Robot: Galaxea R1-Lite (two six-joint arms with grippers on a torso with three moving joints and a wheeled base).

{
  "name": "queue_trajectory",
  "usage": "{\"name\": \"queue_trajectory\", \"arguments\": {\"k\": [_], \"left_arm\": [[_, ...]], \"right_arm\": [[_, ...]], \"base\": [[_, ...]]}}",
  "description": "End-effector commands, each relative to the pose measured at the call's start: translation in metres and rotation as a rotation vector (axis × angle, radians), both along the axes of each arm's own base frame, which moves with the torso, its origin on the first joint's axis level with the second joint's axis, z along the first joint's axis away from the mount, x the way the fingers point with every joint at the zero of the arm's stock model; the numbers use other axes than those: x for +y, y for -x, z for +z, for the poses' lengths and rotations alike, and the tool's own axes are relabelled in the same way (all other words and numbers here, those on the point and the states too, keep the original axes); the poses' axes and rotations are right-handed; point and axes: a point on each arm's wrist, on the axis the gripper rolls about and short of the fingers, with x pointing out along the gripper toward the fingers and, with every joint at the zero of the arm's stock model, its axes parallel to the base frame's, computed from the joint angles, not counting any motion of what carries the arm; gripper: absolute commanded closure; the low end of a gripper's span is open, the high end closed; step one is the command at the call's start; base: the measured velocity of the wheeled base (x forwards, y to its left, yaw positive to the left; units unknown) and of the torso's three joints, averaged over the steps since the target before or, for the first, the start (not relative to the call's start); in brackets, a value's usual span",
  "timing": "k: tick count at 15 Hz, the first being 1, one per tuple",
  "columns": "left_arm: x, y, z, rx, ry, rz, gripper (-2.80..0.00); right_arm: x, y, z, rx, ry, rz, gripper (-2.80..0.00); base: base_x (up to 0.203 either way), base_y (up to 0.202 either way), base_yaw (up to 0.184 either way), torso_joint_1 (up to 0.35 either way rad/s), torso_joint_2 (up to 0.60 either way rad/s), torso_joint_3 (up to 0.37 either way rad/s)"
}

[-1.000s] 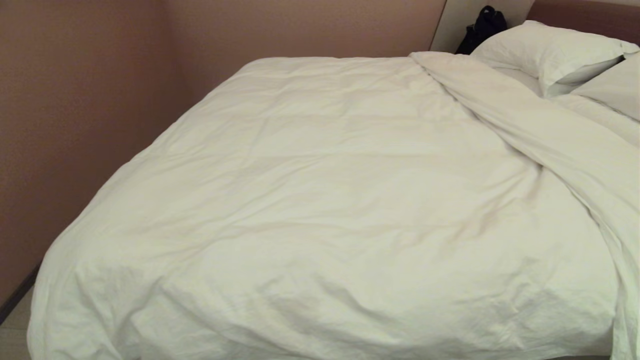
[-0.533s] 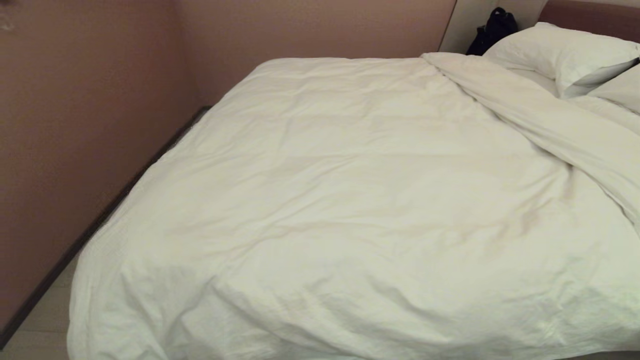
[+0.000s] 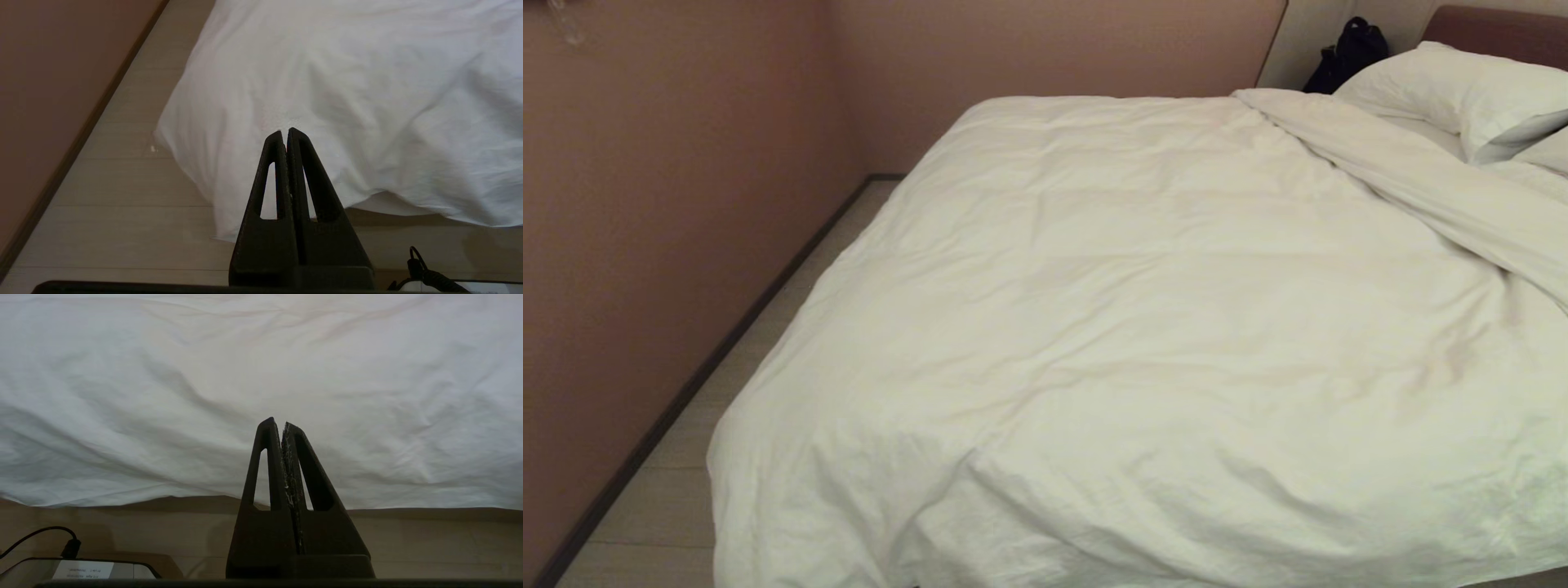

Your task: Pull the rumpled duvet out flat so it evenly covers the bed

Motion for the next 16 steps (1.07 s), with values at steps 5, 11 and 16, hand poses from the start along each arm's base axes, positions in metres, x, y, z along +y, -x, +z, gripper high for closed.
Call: {"name": "queue_trajectory", "arguments": {"k": [5,11,16], "left_arm": [[0.0000,0.0000,0.0000,0.000,-0.002,0.000,0.00],[0.0000,0.0000,0.0000,0.000,-0.001,-0.001,0.00],[0.0000,0.0000,0.0000,0.000,0.000,0.000,0.00]], "right_arm": [[0.0000,0.0000,0.0000,0.000,0.001,0.002,0.00],[0.0000,0.0000,-0.0002,0.001,0.001,0.000,0.00],[0.0000,0.0000,0.0000,0.000,0.001,0.000,0.00]], "base": [[0.000,0.197,0.000,0.002,0.00,0.001],[0.000,0.197,0.001,0.003,0.00,0.003],[0.000,0.197,0.000,0.004,0.00,0.002]]}}
